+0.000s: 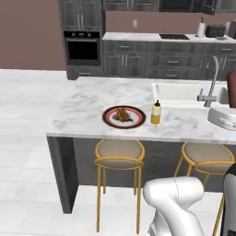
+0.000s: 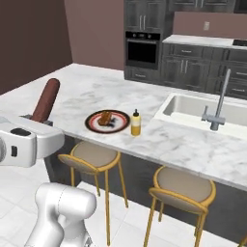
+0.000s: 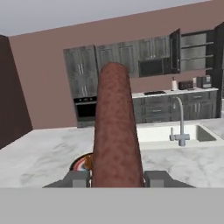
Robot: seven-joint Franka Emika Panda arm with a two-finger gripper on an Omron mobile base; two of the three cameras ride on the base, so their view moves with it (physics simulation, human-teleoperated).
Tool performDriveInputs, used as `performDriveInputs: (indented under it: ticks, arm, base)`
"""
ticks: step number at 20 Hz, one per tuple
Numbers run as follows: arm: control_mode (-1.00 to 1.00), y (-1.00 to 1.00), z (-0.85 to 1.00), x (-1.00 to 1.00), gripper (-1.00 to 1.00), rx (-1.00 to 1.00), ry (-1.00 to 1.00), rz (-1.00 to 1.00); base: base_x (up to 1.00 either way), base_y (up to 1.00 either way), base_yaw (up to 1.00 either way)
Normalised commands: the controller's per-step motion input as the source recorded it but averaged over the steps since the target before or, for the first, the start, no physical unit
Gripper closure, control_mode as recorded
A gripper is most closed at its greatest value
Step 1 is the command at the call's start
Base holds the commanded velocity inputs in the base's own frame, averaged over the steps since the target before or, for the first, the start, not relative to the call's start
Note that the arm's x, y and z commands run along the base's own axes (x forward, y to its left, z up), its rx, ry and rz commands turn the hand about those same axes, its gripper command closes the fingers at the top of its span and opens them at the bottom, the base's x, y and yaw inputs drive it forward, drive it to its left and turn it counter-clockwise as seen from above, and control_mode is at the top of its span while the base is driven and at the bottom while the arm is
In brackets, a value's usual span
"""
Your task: Move the hot dog bun to the plate on the dining table and place the condiment next to that plate. Then navigate to the fridge and take the sausage and place it on the plate as well.
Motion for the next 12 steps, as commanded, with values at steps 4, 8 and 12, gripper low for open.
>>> performDriveInputs:
  ticks: [4,8,12]
  arm:
    - [1.0,0.0,0.0,0.0,1.0,0.0,0.0,0.0]
    - [1.0,0.0,0.0,0.0,1.0,0.0,0.0,0.0]
    - [1.0,0.0,0.0,0.0,1.0,0.0,0.0,0.0]
  base:
    - [0.73,0.69,-0.38]
    - [0.82,0.39,-0.31]
    - [0.89,0.33,-0.27]
